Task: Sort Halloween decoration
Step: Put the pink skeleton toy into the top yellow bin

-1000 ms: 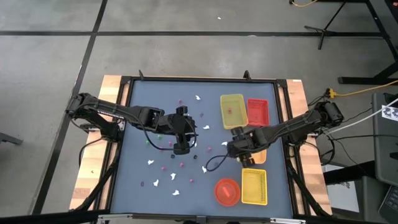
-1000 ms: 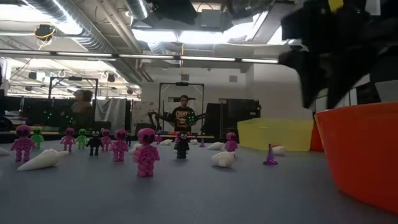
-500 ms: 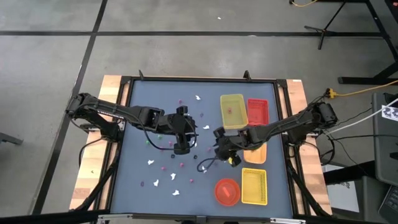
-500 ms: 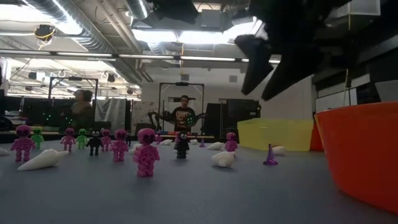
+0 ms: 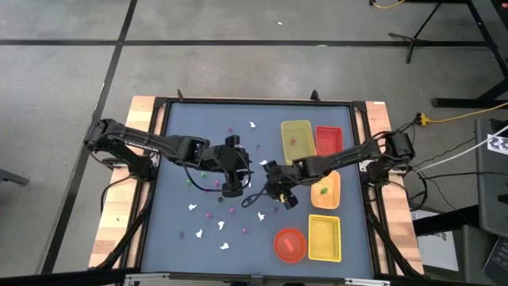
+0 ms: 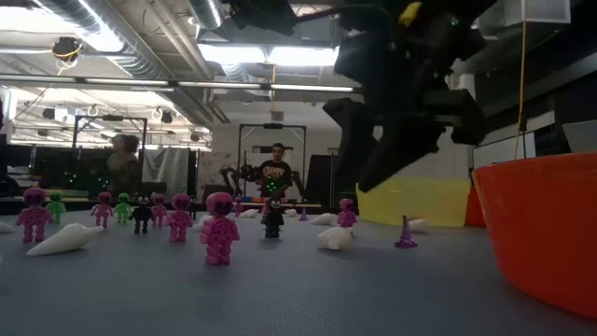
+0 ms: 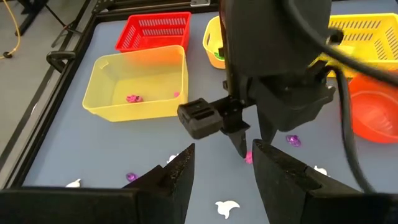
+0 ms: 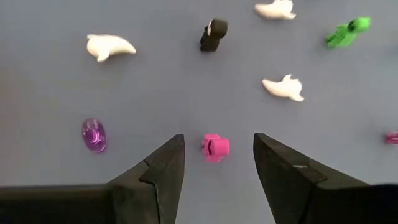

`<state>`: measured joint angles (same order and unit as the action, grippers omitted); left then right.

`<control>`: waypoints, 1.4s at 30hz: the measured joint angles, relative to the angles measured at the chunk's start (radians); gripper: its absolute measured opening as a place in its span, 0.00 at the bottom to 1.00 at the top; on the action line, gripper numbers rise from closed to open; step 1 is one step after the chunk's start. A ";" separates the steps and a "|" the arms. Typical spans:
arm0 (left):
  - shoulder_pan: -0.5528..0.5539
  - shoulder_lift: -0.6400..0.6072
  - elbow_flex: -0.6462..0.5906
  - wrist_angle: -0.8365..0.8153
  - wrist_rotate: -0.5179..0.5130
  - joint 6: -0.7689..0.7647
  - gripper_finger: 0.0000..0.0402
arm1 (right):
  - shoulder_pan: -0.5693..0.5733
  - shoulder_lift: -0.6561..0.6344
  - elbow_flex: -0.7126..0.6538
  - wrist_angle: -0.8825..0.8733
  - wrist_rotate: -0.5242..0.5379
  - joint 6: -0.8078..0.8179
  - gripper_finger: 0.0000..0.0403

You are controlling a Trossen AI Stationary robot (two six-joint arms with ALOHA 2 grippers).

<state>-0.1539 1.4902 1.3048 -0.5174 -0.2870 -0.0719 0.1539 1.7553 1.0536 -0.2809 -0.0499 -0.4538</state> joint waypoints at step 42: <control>0.000 0.000 0.000 0.011 0.000 -0.004 0.36 | 0.000 0.091 0.000 0.070 0.048 0.002 0.24</control>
<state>-0.1539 1.4902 1.3048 -0.5068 -0.2871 -0.0758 0.1543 1.8462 1.0538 -0.2108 -0.0021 -0.4515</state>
